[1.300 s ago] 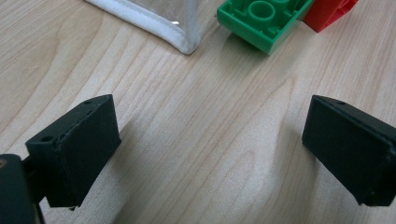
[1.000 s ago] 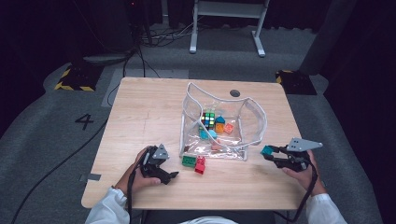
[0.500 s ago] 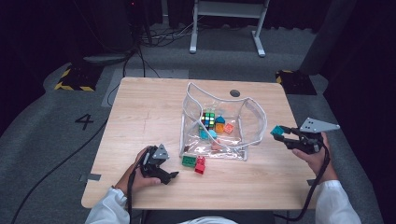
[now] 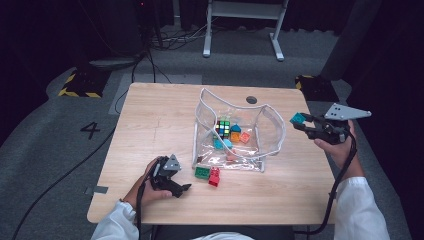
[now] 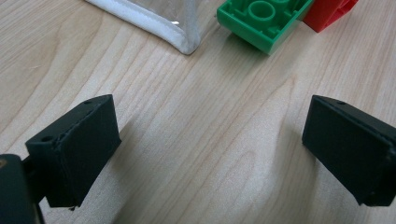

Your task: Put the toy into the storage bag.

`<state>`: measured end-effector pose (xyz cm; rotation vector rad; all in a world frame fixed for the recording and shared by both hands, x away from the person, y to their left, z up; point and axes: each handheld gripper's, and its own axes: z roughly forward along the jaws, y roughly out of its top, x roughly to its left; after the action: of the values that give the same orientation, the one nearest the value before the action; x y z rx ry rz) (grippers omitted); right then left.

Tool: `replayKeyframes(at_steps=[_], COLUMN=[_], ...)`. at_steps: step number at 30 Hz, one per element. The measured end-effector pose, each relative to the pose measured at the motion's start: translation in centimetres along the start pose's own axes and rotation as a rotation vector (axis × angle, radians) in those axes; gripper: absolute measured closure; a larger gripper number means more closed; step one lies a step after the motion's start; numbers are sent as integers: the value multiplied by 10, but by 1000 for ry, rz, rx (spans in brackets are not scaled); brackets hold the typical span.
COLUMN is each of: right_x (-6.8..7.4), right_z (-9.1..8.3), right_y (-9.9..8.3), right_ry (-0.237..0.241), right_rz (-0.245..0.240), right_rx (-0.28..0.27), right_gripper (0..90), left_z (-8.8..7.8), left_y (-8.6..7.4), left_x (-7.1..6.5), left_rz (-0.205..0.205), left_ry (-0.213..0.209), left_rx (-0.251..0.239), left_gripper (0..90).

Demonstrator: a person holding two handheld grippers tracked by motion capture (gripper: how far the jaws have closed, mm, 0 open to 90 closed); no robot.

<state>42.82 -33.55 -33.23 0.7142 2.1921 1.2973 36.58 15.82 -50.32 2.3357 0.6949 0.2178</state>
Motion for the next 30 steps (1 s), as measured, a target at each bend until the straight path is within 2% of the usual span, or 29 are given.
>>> replayKeyframes(at_steps=[6,14,18,22,23,26,30], right_x=[0,8,17,29,30,37,44], right_z=[13,31,45,61,65,77,92], right_y=[16,31,38,44,45,48,51], right_ry=[17,68,105,150,159,180,208], right_rz=[-30,-27,-68,-108,-130,-166,-189], right_rx=[13,24,39,78,77,115,156], right_gripper=[594,595,594,594,594,594,594], left_z=[0,0,0,0,0,0,0], left_y=[0,0,0,0,0,0,0], left_x=[0,0,0,0,0,0,0], left_rz=[0,0,0,0,0,0,0], left_ry=[0,0,0,0,0,0,0], left_rx=[0,0,0,0,0,0,0], left_gripper=[40,40,40,40,40,40,40])
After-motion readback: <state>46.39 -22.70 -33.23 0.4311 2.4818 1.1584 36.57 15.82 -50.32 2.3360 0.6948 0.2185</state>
